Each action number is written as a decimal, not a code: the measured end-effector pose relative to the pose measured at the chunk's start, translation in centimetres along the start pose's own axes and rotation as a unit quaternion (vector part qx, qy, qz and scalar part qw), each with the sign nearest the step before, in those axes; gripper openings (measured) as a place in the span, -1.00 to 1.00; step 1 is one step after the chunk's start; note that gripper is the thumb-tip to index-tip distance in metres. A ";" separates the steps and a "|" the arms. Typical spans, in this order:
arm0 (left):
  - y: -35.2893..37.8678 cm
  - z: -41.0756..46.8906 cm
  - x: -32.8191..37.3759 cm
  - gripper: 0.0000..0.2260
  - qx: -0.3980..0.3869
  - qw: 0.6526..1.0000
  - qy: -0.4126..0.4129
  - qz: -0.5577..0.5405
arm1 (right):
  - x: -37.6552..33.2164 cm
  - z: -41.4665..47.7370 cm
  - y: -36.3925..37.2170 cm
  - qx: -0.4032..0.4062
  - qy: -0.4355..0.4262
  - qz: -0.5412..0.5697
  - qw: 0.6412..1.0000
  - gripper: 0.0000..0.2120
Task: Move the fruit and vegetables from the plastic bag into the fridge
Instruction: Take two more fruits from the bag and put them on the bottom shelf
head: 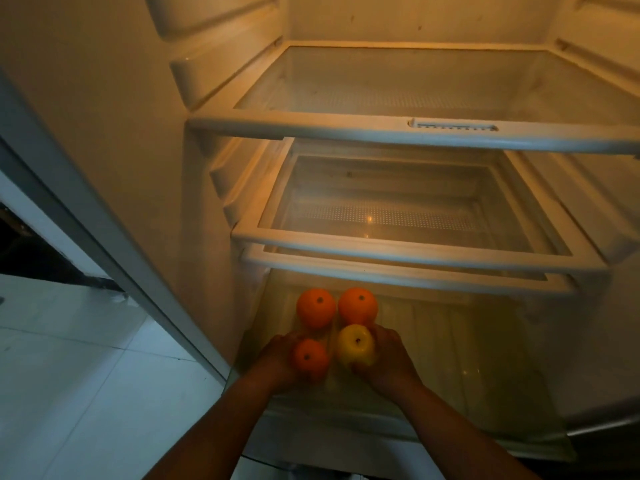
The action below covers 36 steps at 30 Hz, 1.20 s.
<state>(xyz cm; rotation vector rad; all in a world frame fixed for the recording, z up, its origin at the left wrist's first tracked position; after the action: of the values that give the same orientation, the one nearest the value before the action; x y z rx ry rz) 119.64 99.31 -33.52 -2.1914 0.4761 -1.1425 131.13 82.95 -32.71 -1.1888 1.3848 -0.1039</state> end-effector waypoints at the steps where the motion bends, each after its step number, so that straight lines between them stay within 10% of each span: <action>1: 0.0 0.0 -0.1 -0.38 0.002 1.000 -0.004 -0.001 | -0.1 -0.1 0.0 0.000 0.001 0.002 1.000 -0.70; 36: -0.5 -0.6 0.7 -0.34 0.046 0.998 -0.018 -0.045 | -1.7 -1.8 -1.5 0.004 0.028 0.026 0.999 -0.55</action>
<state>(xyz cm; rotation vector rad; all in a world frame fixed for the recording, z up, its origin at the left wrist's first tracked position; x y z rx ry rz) 119.54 99.10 -32.48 -2.1689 0.3063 -1.1481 130.07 82.36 -30.09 -1.1502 1.4617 -0.1062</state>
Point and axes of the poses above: each hand's wrist, its own z-axis towards the middle knuckle, its own y-axis out of the palm, x = y × z, the point moved 2 cm from there along z, towards the middle knuckle, and after that the axes turned 2 degrees about y, right-handed, at the moved point
